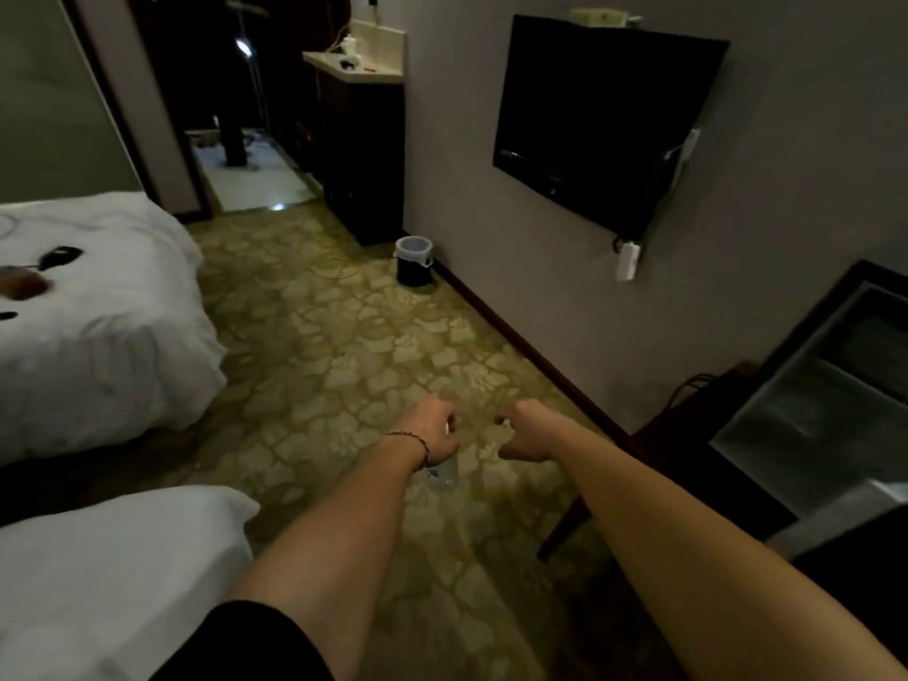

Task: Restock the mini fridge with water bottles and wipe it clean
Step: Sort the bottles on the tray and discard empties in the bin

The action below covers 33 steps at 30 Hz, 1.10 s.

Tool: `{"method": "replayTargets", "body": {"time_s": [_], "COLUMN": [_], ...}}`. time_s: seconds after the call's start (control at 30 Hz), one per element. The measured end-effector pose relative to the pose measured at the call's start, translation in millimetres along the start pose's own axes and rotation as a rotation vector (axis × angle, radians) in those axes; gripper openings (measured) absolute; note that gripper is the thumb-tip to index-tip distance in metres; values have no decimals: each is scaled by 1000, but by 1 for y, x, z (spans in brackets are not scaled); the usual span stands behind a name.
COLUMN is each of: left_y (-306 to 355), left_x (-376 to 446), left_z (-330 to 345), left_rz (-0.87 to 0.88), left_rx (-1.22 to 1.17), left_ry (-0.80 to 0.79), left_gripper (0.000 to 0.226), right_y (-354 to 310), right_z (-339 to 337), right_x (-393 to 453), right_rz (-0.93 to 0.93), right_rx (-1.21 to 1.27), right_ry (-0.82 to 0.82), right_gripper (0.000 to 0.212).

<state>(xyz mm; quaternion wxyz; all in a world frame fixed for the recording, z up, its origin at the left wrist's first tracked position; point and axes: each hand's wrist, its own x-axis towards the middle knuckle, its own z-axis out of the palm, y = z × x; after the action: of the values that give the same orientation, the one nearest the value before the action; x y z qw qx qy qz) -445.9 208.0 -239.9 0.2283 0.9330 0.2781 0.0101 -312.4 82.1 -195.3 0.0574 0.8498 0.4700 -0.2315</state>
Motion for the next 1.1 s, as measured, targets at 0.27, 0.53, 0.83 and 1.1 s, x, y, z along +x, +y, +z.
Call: {"method": "replayTargets", "body": {"time_s": [0.27,0.53,0.83,1.1], "left_y": [-115,-209,-331,-389], "left_x": [168,358,611,860], "left_z": [-61,-152,-232,-302], "left_rz": [-115,-204,-230,-178], "left_rx": [-36,-63,-71,-35], "left_ry": [32,89,106,70], "left_gripper": [12,14,13,13], "right_y": [-35,-67,-90,-63], "right_z": [-85,-207,-327,-445], "right_x": [220,432,689,910], "right_rz": [-80,-148,-148,-107], "right_rx": [-21,-37,-41,42], "right_ry": [-24,-37,-67,-17], "right_gripper": [64,62,63,64]}}
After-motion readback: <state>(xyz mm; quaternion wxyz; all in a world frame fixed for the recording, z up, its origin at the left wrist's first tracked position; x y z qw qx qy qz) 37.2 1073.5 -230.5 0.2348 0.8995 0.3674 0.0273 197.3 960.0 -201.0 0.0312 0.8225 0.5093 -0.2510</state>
